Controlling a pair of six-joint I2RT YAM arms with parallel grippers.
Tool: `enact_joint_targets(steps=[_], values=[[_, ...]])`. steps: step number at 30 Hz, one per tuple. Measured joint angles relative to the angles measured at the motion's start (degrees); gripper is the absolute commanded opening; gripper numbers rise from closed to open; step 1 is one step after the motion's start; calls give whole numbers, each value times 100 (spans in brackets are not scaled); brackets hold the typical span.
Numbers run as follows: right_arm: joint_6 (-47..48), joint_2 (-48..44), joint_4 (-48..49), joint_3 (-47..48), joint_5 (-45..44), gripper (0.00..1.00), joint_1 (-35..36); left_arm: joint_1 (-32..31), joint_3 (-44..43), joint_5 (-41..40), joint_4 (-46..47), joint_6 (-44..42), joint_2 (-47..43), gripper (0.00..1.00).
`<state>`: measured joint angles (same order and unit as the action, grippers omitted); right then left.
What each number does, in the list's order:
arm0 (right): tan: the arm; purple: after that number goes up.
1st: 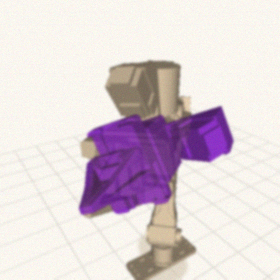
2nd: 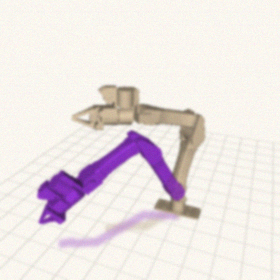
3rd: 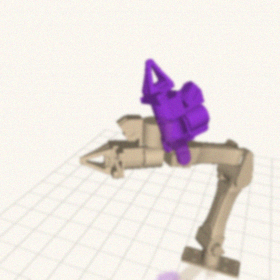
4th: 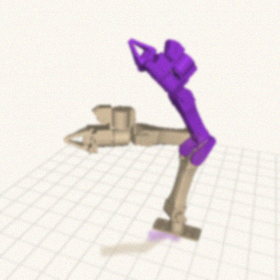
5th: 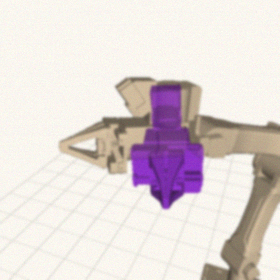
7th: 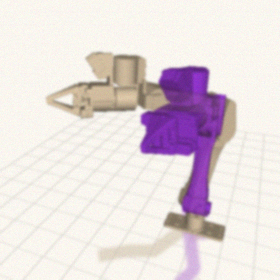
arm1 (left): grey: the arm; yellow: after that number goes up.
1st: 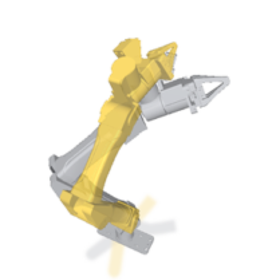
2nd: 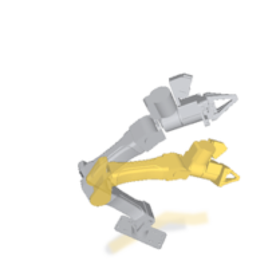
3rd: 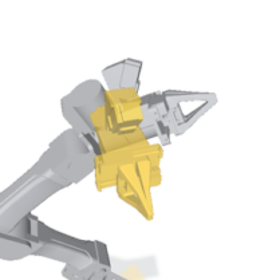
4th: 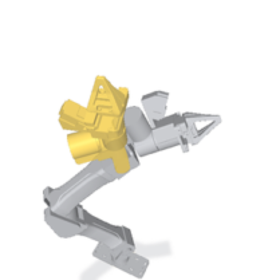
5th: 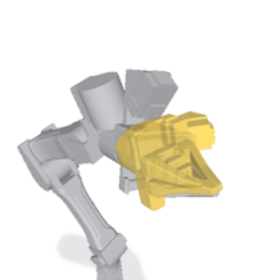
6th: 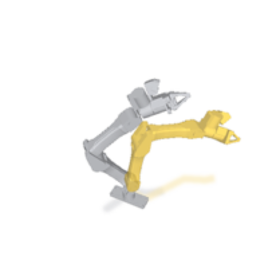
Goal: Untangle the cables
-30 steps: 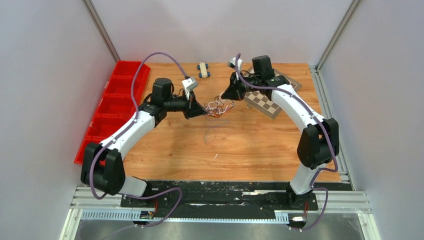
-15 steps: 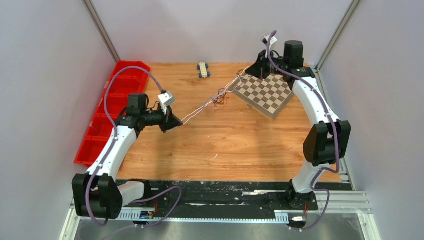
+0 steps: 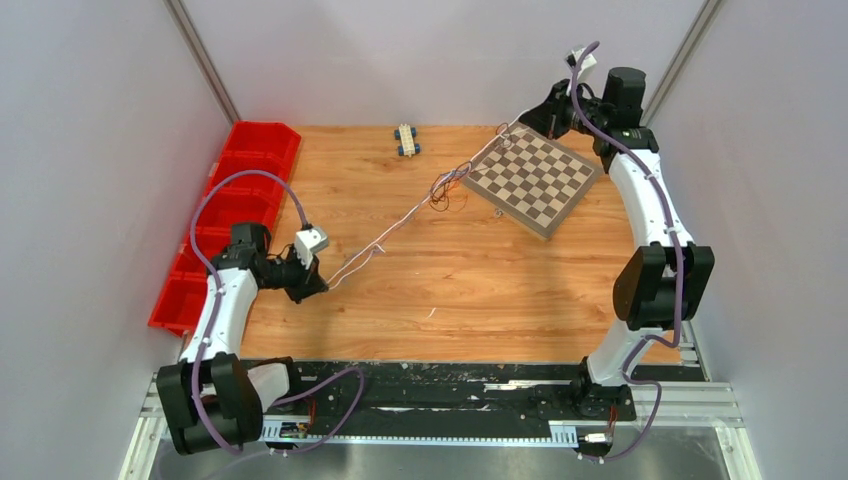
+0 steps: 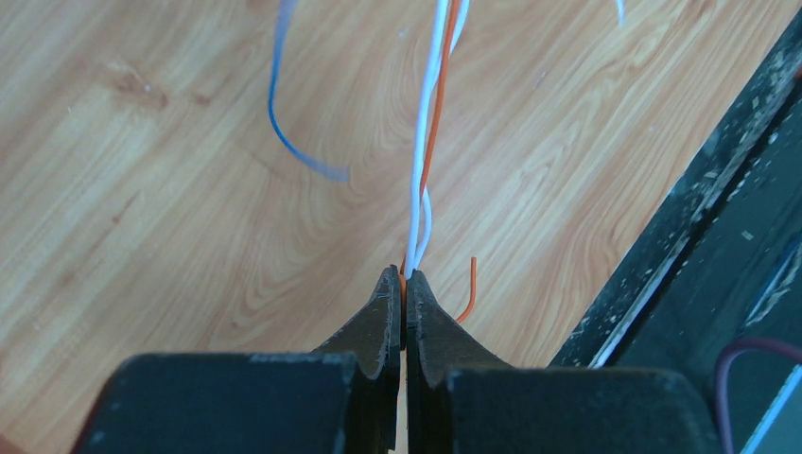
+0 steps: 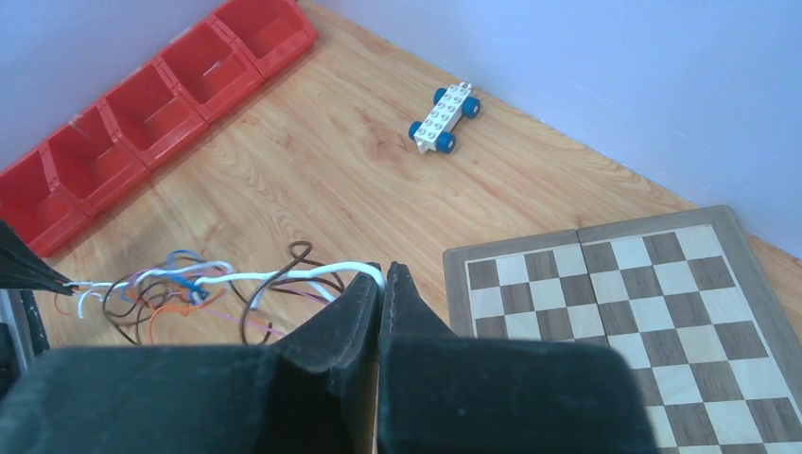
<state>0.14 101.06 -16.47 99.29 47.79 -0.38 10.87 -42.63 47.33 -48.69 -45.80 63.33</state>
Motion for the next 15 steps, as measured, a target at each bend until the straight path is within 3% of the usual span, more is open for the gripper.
enact_joint_targets(steps=[7, 15], values=[[-275, 0, 118, 15, 103, 0, -208, 498, 413, -398, -229, -857, -9, 0], [-605, 0, 87, 87, 501, 0, -400, 892, 461, -278, -195, -1458, 282, 0]])
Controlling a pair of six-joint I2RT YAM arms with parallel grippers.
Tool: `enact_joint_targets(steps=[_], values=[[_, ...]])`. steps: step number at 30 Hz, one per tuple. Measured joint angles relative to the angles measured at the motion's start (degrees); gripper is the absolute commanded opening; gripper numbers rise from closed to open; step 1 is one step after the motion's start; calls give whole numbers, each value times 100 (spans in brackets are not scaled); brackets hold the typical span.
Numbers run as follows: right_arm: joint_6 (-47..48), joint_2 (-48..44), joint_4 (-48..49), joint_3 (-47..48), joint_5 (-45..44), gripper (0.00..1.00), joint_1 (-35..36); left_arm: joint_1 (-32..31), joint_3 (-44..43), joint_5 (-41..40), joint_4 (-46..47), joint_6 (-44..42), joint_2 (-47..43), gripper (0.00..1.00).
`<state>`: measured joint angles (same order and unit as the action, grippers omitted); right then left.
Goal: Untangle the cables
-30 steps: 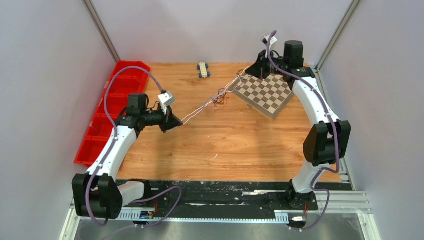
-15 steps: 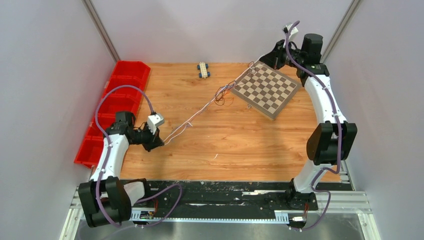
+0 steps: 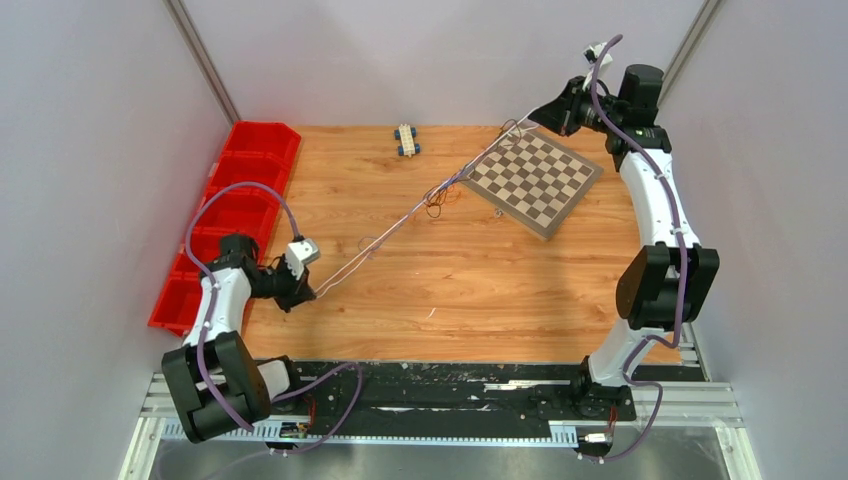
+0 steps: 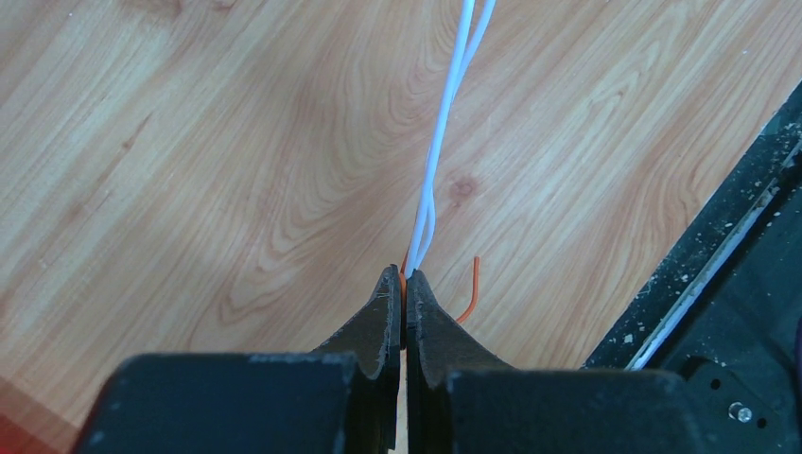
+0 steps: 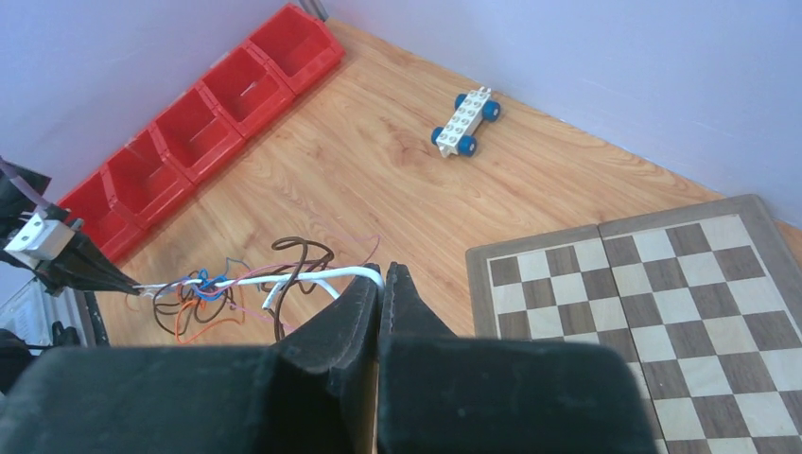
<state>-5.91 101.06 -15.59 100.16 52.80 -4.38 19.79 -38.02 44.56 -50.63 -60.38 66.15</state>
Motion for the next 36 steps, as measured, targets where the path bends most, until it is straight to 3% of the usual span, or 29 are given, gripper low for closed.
enact_joint_targets(steps=[9, 14, 17, 22, 24, 25, 27, 28, 29, 31, 36], values=[[-358, 11, 0, 13, 313, 0, -120, 402, -63, 212, 39, -365, 367, 0], [-686, -22, 352, -168, 581, 0, -179, 310, -474, 236, -181, -142, 372, 0], [-686, -306, 654, -968, 564, 0, 28, -55, -831, 63, -225, 269, 358, 0], [-81, -579, 369, -2315, 470, 1, 1049, -682, -1276, 61, -94, 1176, 319, 0], [308, -579, 127, -2813, 337, 34, 1401, -785, -1338, 76, 72, 1552, 319, 19], [492, -579, -9, -2964, 225, 51, 1438, -807, -1338, 63, 133, 1657, 321, 47], [938, -560, -354, -3134, -85, 74, 1377, -852, -1335, -17, 267, 1836, 372, 73], [1106, -531, -492, -3128, -227, 79, 1331, -857, -1335, -39, 321, 1906, 411, 79], [1346, -490, -656, -3062, -387, 83, 1283, -861, -1335, -118, 369, 2028, 457, 92], [1770, -376, -1040, -2796, -723, 87, 1228, -885, -1335, -236, 474, 2190, 507, 99], [2341, -280, -1504, -2208, -1069, 80, 1222, -1377, -1390, -369, 992, 2579, 428, 99]])
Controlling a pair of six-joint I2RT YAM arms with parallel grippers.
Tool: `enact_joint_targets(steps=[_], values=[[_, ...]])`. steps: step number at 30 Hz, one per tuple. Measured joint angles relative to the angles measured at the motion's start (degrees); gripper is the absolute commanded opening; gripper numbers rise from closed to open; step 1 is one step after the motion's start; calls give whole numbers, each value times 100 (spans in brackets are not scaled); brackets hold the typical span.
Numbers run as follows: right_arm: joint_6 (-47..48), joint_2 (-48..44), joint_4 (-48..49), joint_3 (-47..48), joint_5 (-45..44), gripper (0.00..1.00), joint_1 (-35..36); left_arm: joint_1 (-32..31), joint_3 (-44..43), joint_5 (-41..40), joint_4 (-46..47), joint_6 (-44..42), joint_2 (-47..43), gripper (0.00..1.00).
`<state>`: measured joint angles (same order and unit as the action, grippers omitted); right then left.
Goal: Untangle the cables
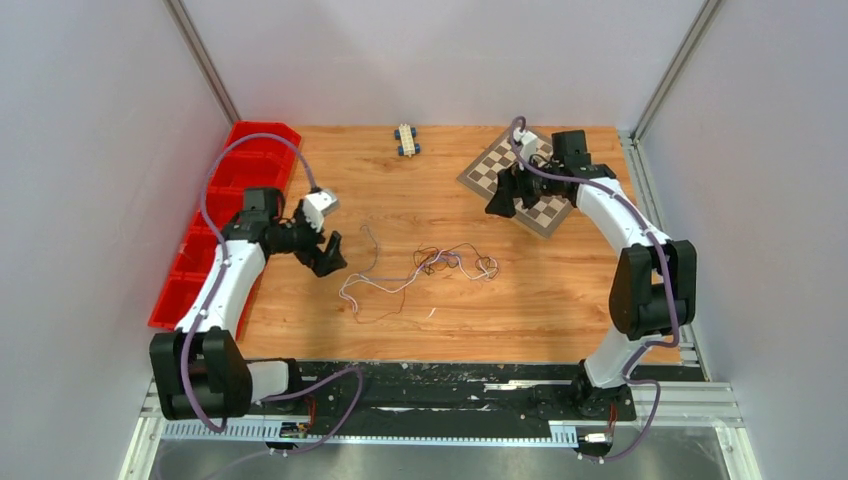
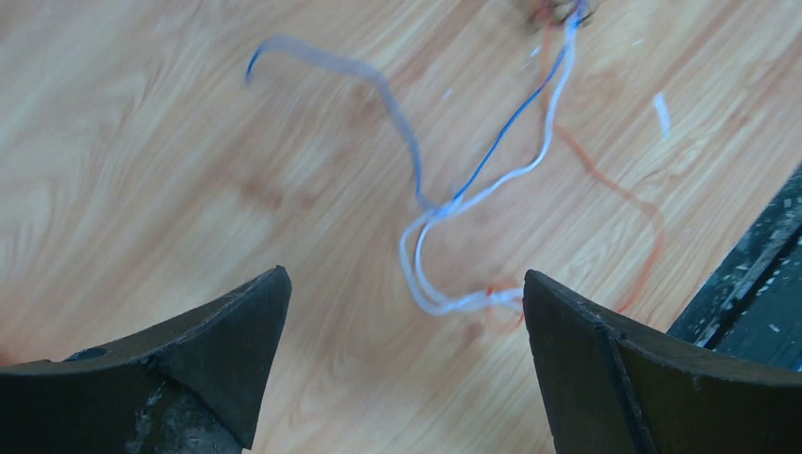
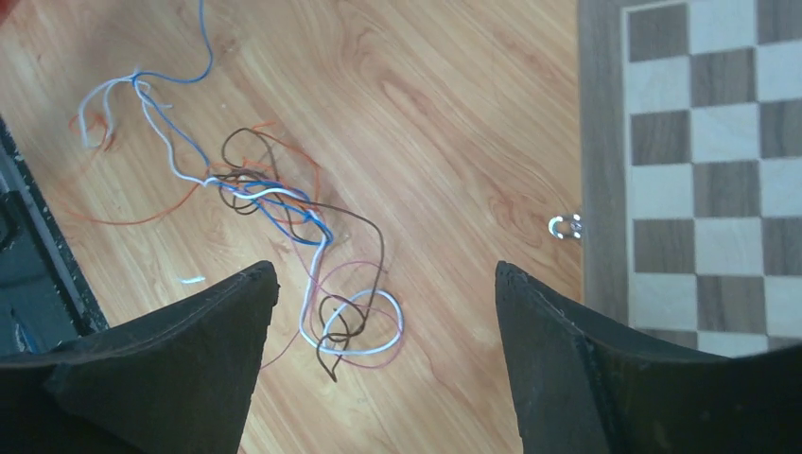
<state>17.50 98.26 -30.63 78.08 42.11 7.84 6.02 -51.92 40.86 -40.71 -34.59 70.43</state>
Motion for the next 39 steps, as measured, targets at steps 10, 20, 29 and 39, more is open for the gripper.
enact_joint_targets(steps=[10, 20, 29, 39], values=[[-361, 752, -219, 101, 514, 61, 688, -2221, -1250, 256, 1620, 1945, 2538, 74], [-1169, 857, 15, -422, 555, 70, 1080, -2680, -1906, 361, 2371, 3748, 4242, 51], [-1580, 1652, 492, -459, 15, 62, 1818, -2719, -1613, 610, 2787, 4465, 4382, 4], [-1303, 1453, 632, -649, -1217, 0, 1797, -2249, -1375, 920, 2406, 4400, 3556, 0]])
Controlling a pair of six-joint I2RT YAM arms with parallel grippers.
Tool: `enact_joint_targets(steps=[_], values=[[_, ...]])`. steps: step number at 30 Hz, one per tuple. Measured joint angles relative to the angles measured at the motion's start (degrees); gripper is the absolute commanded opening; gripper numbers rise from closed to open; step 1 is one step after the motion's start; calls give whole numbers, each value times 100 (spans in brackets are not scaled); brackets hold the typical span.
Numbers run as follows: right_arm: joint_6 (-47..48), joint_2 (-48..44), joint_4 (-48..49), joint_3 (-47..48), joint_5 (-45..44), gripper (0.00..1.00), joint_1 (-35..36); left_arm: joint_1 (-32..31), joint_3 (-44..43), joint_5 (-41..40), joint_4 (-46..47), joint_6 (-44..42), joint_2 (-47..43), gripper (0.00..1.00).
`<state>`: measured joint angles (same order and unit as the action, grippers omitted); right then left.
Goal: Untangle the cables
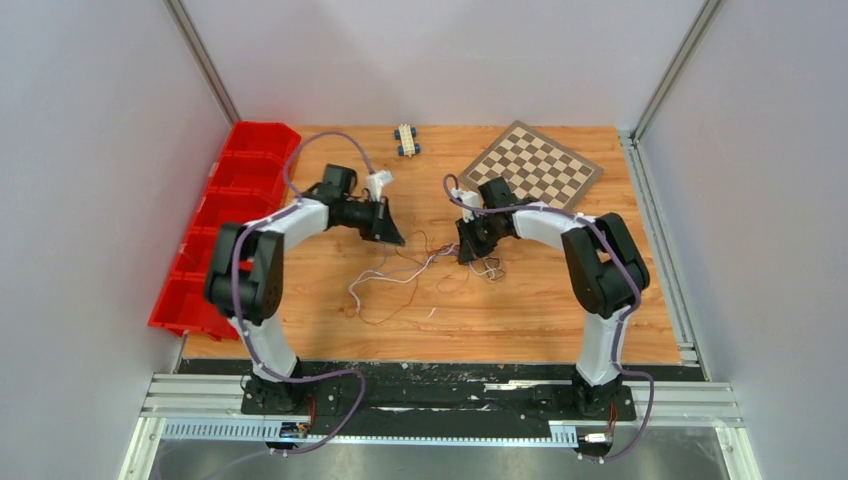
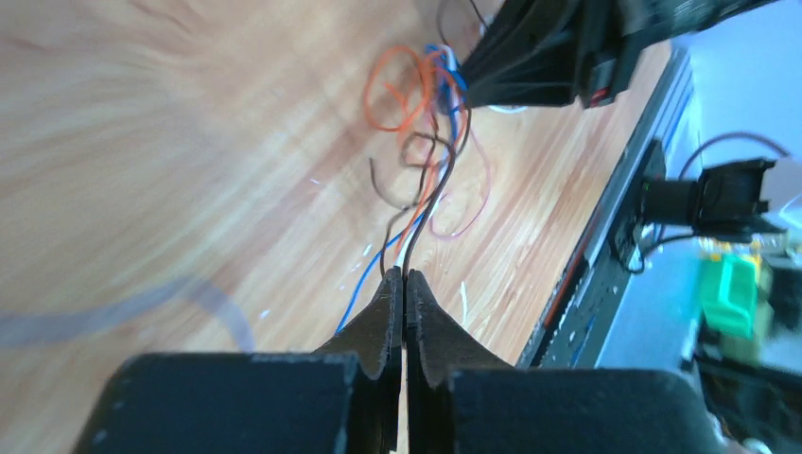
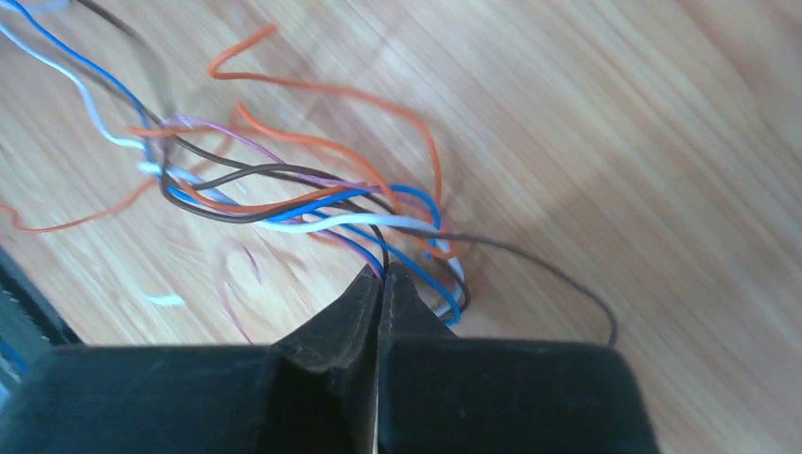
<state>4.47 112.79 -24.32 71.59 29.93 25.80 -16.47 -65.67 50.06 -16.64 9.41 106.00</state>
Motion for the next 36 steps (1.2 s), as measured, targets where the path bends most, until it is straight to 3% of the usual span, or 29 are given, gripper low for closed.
enact_joint_targets(steps=[8, 19, 28, 36], values=[[798, -933, -87, -1014, -649, 0, -629, 1768, -365, 35, -662, -415, -2074, 0], [1641, -1364, -385, -1425, -752, 0, -1386, 3593, -1679, -297, -715, -105, -2520, 0], [2179, -1482, -341, -1469, -455, 0, -1867, 3928, -2949, -249, -673, 525, -2448, 0], [2680, -1567, -490, -1541, -385, 0, -2778, 4284, -3689, -59, -378, 896, -2184, 0]])
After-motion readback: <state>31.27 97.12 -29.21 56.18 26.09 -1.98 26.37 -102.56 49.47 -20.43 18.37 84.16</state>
